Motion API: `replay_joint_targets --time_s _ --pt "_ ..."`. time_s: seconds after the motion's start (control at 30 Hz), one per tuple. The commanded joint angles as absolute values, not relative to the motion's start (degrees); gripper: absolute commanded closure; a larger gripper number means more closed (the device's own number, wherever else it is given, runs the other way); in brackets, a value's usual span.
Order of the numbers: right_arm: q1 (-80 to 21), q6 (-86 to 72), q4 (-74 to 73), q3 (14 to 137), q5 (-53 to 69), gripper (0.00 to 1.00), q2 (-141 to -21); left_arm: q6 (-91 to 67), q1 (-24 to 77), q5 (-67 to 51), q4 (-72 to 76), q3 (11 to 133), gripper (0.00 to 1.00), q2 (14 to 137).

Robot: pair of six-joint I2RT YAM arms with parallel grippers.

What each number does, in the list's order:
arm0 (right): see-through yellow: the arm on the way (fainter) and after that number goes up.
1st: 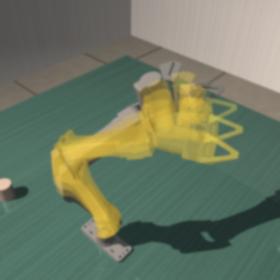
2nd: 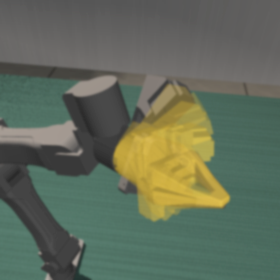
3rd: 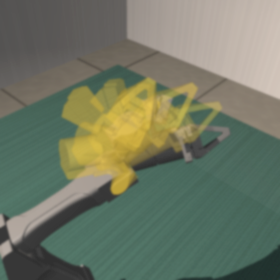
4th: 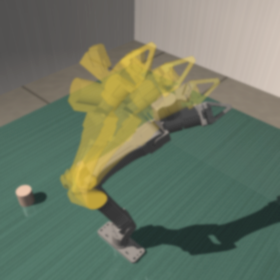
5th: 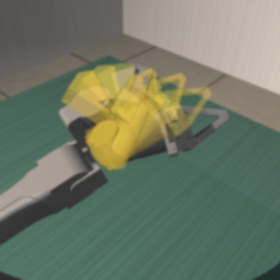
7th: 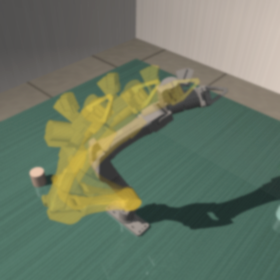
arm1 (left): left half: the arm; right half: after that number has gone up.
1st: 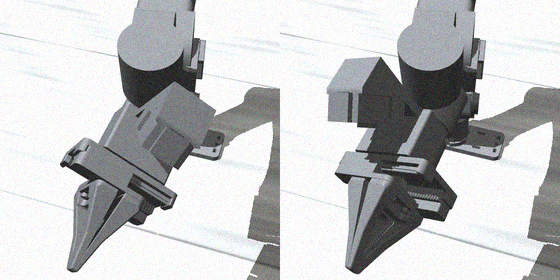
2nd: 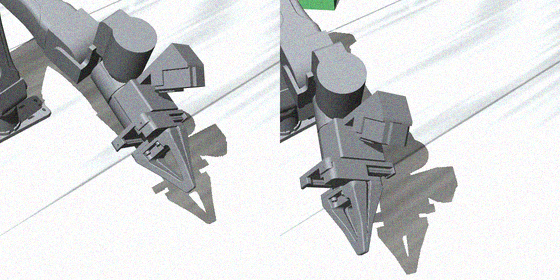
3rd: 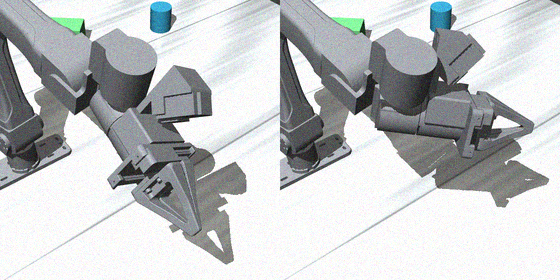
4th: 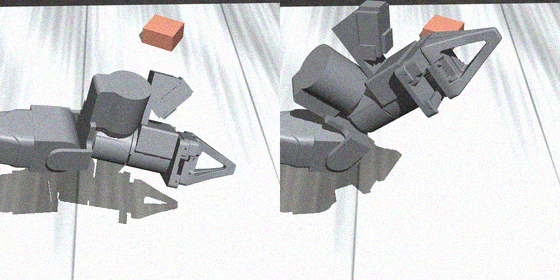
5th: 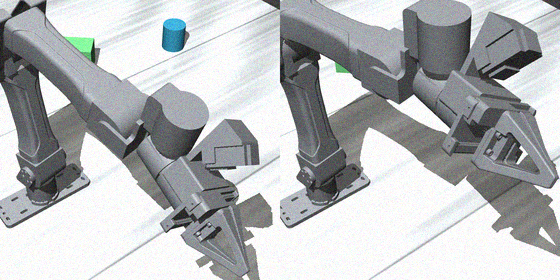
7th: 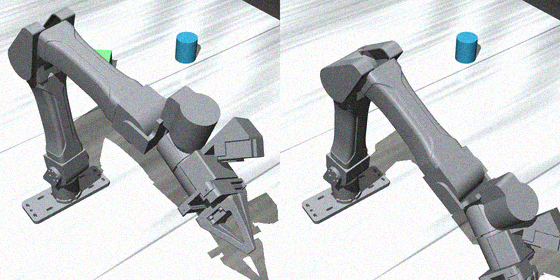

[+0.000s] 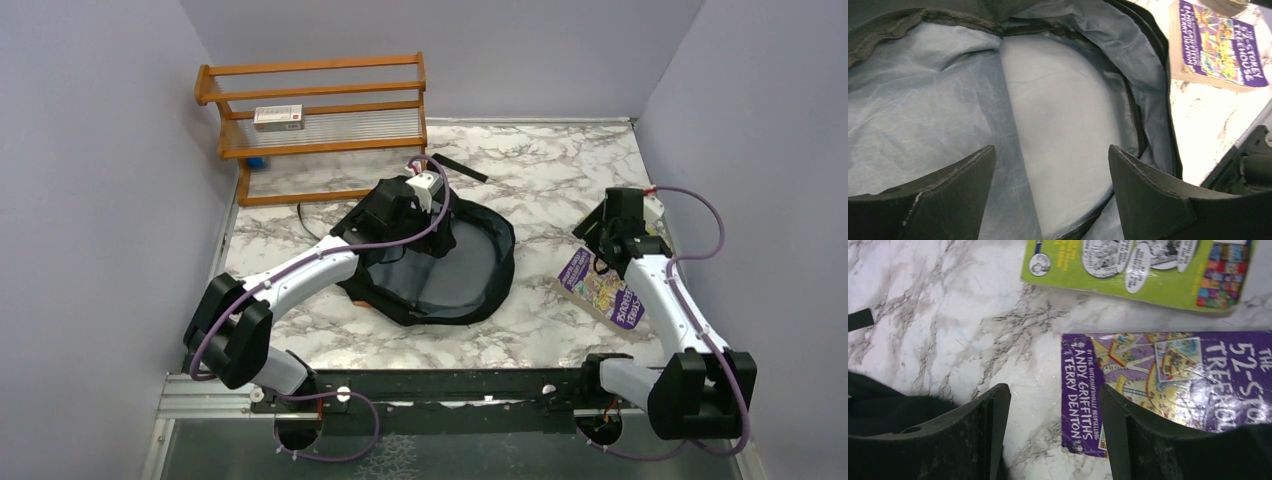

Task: Pack the student bag
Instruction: Pick up the book from the center of the board.

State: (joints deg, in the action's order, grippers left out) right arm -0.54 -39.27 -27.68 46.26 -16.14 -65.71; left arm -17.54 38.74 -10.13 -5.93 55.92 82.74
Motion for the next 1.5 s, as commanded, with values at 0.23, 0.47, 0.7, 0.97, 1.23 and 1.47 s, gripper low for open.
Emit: replay_joint_targets --time_s 0.23,0.47,0.7,0.97,1.23,1.47 --pt "13.6 -45.1 -32.3 41.9 -22.9 0.28 -62.0 -24.7 38.7 -8.4 -9.1 61.1 0.05 82.3" --pt "18.7 -53.4 -35.3 39.9 -31.7 0.26 -62.7 -27.1 41.4 -7.4 -9.7 60.2 0.02 82.3" --pt "20.6 -56.9 -36.1 34.8 -29.2 0.23 -62.3 -27.3 42.6 -7.2 -10.2 60.4 0.02 82.7" --pt "21.2 -61.4 -34.1 30.3 -23.9 0.24 -65.7 -27.1 42.5 -7.7 -11.3 61.3 0.02 83.5" --pt "21.4 -62.0 -33.6 27.9 -21.1 0.24 -68.7 -26.8 42.6 -8.2 -11.8 62.3 0.02 84.6" --pt "21.5 -60.4 -39.6 35.8 -34.0 0.24 -64.8 -26.5 42.6 -8.5 -12.0 63.5 0.02 86.2"
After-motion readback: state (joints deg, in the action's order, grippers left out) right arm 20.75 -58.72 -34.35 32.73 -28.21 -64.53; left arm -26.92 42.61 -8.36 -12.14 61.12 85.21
